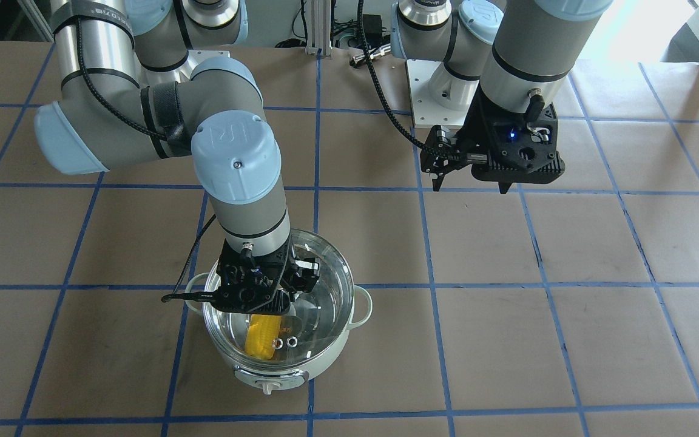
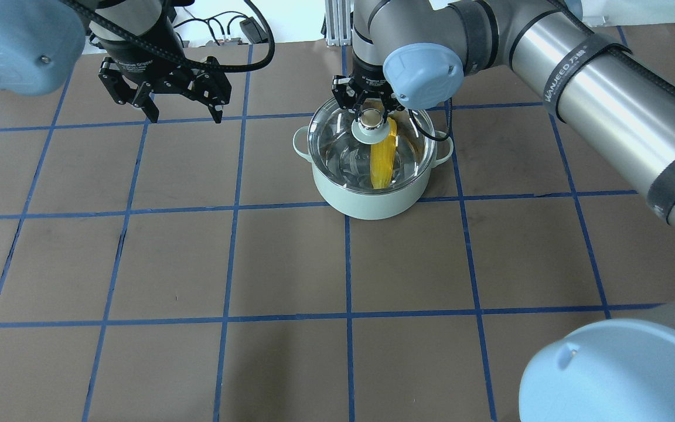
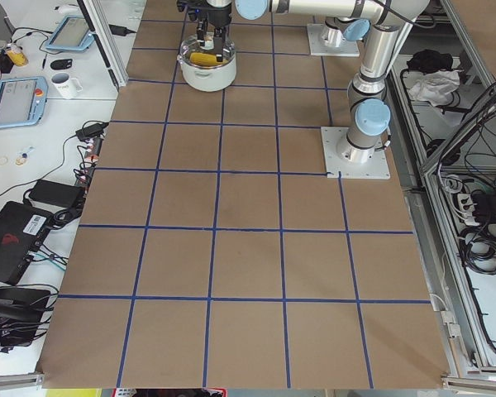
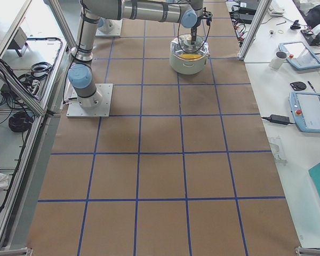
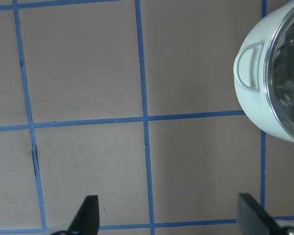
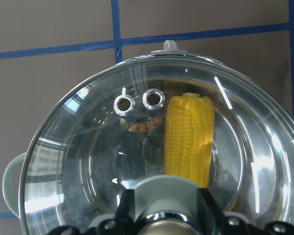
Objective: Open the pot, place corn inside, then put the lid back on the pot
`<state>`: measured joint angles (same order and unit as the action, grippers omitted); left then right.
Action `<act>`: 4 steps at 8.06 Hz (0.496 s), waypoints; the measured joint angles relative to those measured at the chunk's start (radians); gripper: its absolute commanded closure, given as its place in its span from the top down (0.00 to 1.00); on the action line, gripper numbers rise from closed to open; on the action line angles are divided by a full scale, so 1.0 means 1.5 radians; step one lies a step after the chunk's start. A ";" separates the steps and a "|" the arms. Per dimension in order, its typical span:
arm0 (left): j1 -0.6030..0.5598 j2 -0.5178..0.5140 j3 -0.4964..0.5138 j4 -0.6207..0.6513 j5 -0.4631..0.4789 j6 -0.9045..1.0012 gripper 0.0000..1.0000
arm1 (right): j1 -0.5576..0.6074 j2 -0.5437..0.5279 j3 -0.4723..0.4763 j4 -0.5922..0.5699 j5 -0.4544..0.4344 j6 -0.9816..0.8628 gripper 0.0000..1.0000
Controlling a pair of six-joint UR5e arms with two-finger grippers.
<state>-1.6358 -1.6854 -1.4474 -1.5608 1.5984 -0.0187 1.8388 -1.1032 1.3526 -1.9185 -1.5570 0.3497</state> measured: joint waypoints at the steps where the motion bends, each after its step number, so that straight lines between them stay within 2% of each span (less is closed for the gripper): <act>1: 0.001 -0.002 -0.001 -0.003 0.002 0.002 1.00 | 0.000 0.001 0.000 0.004 -0.001 -0.001 0.20; 4: 0.001 -0.011 -0.001 -0.004 0.003 0.001 1.00 | 0.000 0.004 0.000 0.006 0.000 -0.002 0.19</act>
<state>-1.6338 -1.7021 -1.4481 -1.5673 1.6035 -0.0165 1.8380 -1.0969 1.3528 -1.9092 -1.5574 0.3466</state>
